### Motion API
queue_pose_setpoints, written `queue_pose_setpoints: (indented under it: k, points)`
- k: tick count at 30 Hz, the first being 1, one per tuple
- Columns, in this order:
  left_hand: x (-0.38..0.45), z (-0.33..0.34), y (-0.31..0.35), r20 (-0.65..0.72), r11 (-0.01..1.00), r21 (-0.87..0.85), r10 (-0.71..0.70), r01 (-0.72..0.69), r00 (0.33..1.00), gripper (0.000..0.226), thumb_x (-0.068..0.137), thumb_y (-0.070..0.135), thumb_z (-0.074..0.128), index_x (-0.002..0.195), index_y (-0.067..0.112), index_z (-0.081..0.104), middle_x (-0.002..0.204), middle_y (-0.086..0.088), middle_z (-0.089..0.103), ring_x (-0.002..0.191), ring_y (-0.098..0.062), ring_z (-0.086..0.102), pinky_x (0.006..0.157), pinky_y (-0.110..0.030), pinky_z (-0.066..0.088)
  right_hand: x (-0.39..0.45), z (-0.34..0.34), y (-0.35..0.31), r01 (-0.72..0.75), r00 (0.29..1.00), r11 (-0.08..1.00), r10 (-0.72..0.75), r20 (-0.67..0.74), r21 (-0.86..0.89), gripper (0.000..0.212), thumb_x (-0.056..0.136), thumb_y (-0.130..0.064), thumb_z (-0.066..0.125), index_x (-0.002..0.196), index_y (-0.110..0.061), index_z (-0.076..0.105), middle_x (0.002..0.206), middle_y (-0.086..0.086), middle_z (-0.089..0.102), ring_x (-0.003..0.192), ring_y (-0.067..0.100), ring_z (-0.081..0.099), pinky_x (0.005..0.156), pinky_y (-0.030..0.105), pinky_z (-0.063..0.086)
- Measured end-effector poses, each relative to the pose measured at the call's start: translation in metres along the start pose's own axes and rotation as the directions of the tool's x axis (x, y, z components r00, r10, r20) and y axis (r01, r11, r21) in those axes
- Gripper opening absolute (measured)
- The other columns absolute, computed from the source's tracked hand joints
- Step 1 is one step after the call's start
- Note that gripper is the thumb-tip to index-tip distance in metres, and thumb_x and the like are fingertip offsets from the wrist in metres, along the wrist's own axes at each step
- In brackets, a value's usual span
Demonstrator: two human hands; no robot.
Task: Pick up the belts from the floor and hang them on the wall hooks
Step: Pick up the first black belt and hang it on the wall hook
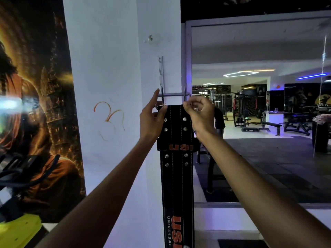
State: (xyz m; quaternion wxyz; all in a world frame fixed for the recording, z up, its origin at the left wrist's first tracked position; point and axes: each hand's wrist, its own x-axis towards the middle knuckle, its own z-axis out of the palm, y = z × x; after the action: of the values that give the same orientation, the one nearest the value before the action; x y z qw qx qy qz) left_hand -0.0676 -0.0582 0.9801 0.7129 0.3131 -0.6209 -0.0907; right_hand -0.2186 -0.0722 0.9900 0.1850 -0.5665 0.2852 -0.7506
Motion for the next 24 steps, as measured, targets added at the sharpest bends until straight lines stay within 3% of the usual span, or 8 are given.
queue_pose_setpoints:
  k: [3,6,8,10,12,15,19,24]
  points:
    - [0.003,0.01,0.0,0.027,1.0,0.022,-0.011,0.01,1.0,0.035,0.097,0.009,0.059,0.131,0.012,0.066,0.1,0.004,0.067,0.074,0.011,0.061,0.08,-0.025,0.057,0.008,-0.012,0.001,0.02,0.994,0.995,-0.01,0.109,-0.096,0.042,0.086,-0.015,0.073,0.126,-0.007,0.061,0.117,0.008,0.069,0.108,0.012,0.062,0.1,0.03,0.05]
    - [0.002,0.019,-0.006,0.016,0.999,0.022,-0.03,0.029,0.999,0.018,0.096,0.008,0.06,0.109,0.013,0.07,0.101,0.006,0.069,0.082,-0.003,0.066,0.081,-0.037,0.059,0.017,-0.022,0.008,0.065,0.984,0.984,-0.036,0.174,-0.168,0.049,0.087,-0.018,0.072,0.133,-0.009,0.057,0.128,0.003,0.063,0.112,0.008,0.058,0.098,0.022,0.045]
    - [0.002,0.027,-0.012,-0.005,0.999,0.012,-0.053,0.053,0.999,0.01,0.095,0.008,0.061,0.101,0.013,0.068,0.107,0.0,0.071,0.079,-0.02,0.068,0.073,-0.039,0.058,0.022,-0.026,0.014,0.1,0.98,0.978,-0.065,0.188,-0.183,0.046,0.087,-0.017,0.072,0.13,-0.01,0.058,0.126,-0.004,0.061,0.1,0.007,0.063,0.09,0.017,0.048]
    - [0.005,0.035,-0.018,-0.06,0.999,0.024,-0.029,0.031,0.998,0.009,0.094,0.007,0.063,0.098,0.014,0.067,0.115,-0.006,0.069,0.089,-0.024,0.069,0.072,-0.034,0.057,0.027,-0.027,0.021,0.134,0.982,0.975,-0.106,0.158,-0.176,0.036,0.085,-0.014,0.073,0.12,-0.013,0.064,0.121,-0.005,0.062,0.094,0.011,0.066,0.087,0.022,0.054]
    - [0.008,0.044,-0.022,-0.105,1.0,0.029,-0.006,0.009,0.994,0.009,0.093,0.005,0.064,0.096,0.013,0.067,0.118,-0.007,0.068,0.091,-0.02,0.067,0.071,-0.031,0.057,0.034,-0.026,0.029,0.19,0.978,0.965,-0.169,0.124,-0.181,0.023,0.084,-0.011,0.073,0.106,-0.013,0.069,0.112,-0.002,0.064,0.094,0.002,0.064,0.084,0.021,0.056]
    - [0.017,0.053,-0.03,-0.121,0.999,0.018,-0.043,0.045,0.992,0.008,0.094,0.005,0.063,0.099,0.007,0.069,0.1,0.006,0.07,0.062,-0.012,0.06,0.054,-0.022,0.052,0.047,-0.022,0.042,0.142,0.987,0.974,-0.125,0.102,-0.178,0.015,0.083,-0.013,0.075,0.098,-0.013,0.072,0.093,-0.006,0.069,0.071,-0.014,0.062,0.068,0.004,0.046]
    - [0.033,0.059,-0.052,-0.164,0.999,0.039,0.009,-0.003,0.986,0.005,0.093,0.002,0.062,0.094,-0.002,0.066,0.096,-0.004,0.068,0.062,0.006,0.057,0.062,-0.009,0.05,0.069,-0.006,0.065,0.096,0.991,0.99,-0.085,0.107,-0.108,0.013,0.083,-0.013,0.075,0.096,-0.016,0.073,0.089,-0.005,0.073,0.071,0.001,0.069,0.069,0.013,0.051]
    - [0.084,0.057,-0.126,-0.195,1.0,-0.006,-0.004,0.003,0.981,0.009,0.092,0.005,0.065,0.092,-0.004,0.067,0.095,-0.007,0.073,0.069,0.007,0.059,0.068,-0.006,0.048,0.102,0.045,0.117,0.092,0.996,0.994,-0.091,0.027,-0.056,0.012,0.082,-0.01,0.076,0.09,-0.018,0.074,0.084,-0.008,0.073,0.073,0.001,0.069,0.07,0.014,0.052]
